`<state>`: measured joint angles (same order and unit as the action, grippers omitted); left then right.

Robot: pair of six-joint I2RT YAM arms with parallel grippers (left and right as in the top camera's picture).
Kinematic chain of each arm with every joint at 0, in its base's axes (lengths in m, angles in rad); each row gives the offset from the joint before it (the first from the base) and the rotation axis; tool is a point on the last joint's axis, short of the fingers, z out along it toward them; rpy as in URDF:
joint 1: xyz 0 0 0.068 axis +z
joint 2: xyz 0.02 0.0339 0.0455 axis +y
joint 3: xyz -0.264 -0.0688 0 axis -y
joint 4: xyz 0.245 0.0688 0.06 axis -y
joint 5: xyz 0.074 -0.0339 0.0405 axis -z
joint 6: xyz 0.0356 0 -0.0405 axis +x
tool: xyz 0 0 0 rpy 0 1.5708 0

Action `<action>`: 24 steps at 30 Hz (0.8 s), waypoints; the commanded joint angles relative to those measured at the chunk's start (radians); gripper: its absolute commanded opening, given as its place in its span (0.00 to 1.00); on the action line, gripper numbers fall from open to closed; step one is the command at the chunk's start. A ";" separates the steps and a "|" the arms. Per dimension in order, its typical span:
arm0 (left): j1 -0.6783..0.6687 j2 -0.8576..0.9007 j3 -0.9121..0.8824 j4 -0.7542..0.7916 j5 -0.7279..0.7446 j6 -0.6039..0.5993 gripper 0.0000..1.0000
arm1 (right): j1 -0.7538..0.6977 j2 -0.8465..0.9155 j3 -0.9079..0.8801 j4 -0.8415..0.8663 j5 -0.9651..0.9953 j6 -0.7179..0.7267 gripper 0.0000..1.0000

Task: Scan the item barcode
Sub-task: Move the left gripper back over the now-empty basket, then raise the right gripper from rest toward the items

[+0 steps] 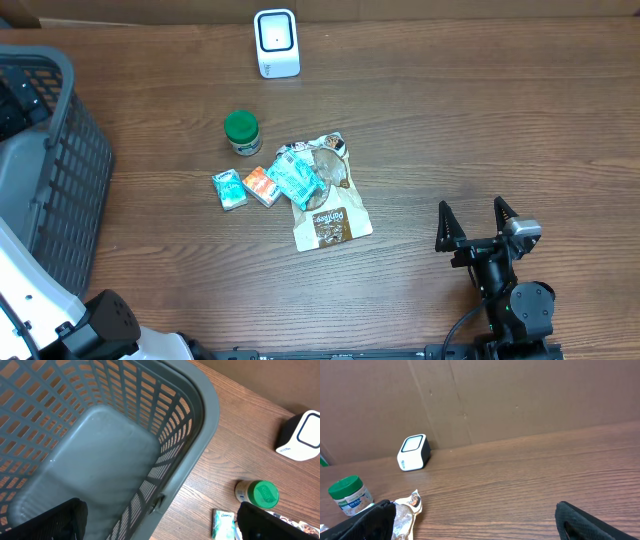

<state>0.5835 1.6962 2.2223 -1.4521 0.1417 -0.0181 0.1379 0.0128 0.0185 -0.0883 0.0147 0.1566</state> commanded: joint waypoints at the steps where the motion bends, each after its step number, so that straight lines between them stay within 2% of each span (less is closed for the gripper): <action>1: -0.001 -0.013 0.006 -0.003 0.005 0.022 1.00 | -0.004 -0.010 -0.010 0.007 -0.001 0.000 1.00; 19: -0.001 -0.013 0.006 -0.003 0.005 0.022 1.00 | -0.004 -0.010 -0.010 0.008 0.000 0.000 1.00; 24: -0.001 -0.013 0.006 -0.003 0.005 0.022 1.00 | -0.004 -0.010 -0.010 0.068 0.048 -0.002 1.00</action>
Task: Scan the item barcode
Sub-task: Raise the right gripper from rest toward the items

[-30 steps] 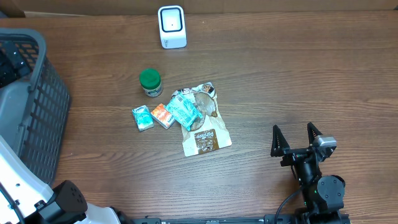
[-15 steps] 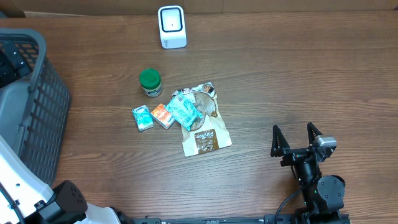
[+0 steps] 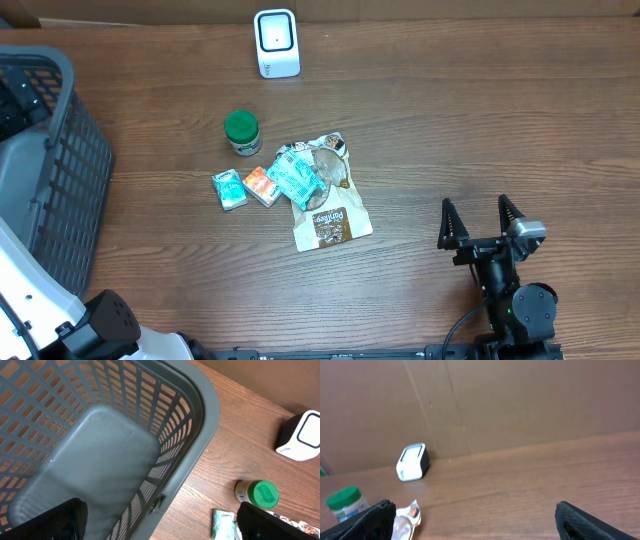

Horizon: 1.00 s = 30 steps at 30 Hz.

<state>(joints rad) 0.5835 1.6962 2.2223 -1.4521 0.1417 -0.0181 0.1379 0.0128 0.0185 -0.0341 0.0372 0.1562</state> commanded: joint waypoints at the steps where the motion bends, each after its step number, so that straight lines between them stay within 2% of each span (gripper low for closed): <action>1: -0.001 -0.013 0.006 -0.003 0.005 0.022 0.99 | -0.004 -0.010 -0.010 0.032 -0.014 0.009 1.00; 4: -0.001 -0.013 0.006 -0.003 0.005 0.022 1.00 | -0.004 -0.010 -0.003 0.046 -0.118 0.008 1.00; 8: -0.001 -0.013 0.006 -0.003 0.005 0.022 1.00 | -0.005 0.014 0.066 -0.056 -0.199 0.043 1.00; 11: -0.001 -0.013 0.006 -0.003 0.005 0.022 1.00 | -0.005 0.112 0.217 -0.150 -0.275 0.053 1.00; 20: -0.001 -0.013 0.006 -0.003 0.005 0.022 1.00 | -0.004 0.585 0.735 -0.483 -0.346 0.048 1.00; 30: -0.001 -0.013 0.006 -0.003 0.005 0.022 1.00 | -0.003 1.093 1.305 -1.005 -0.401 0.049 1.00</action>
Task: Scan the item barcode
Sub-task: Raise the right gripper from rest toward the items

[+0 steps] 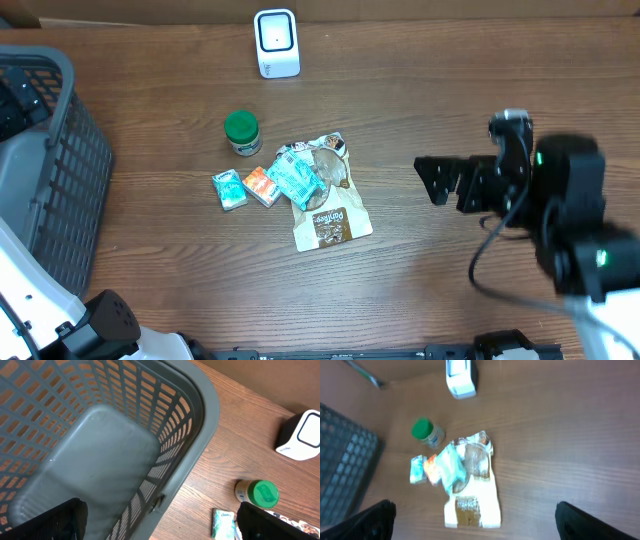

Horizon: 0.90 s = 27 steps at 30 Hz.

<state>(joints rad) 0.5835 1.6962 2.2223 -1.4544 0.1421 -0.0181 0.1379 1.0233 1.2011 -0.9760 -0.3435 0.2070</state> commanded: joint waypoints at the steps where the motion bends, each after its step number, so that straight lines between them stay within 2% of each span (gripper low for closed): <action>1: -0.001 -0.013 0.006 0.000 0.005 0.022 1.00 | -0.003 0.127 0.168 -0.108 -0.022 -0.002 1.00; 4: -0.001 -0.013 0.006 0.000 0.005 0.022 1.00 | -0.003 0.215 0.238 -0.158 -0.052 -0.001 1.00; 10: -0.001 -0.013 0.006 0.000 0.005 0.022 1.00 | -0.003 0.305 0.246 -0.072 -0.216 0.002 1.00; 12: -0.001 -0.013 0.006 0.000 0.005 0.022 1.00 | -0.001 0.322 0.246 -0.047 -0.216 -0.002 1.00; 16: -0.001 -0.013 0.006 0.000 0.005 0.022 1.00 | 0.019 0.347 0.247 -0.012 -0.193 -0.005 0.88; 19: -0.001 -0.013 0.006 0.000 0.005 0.022 1.00 | 0.051 0.369 0.249 -0.005 -0.142 0.003 0.84; 27: -0.001 -0.013 0.006 0.000 0.005 0.022 1.00 | 0.201 0.510 0.254 -0.020 -0.035 0.007 0.83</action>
<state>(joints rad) 0.5835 1.6962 2.2223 -1.4544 0.1421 -0.0181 0.2989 1.4830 1.4273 -0.9890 -0.4236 0.2096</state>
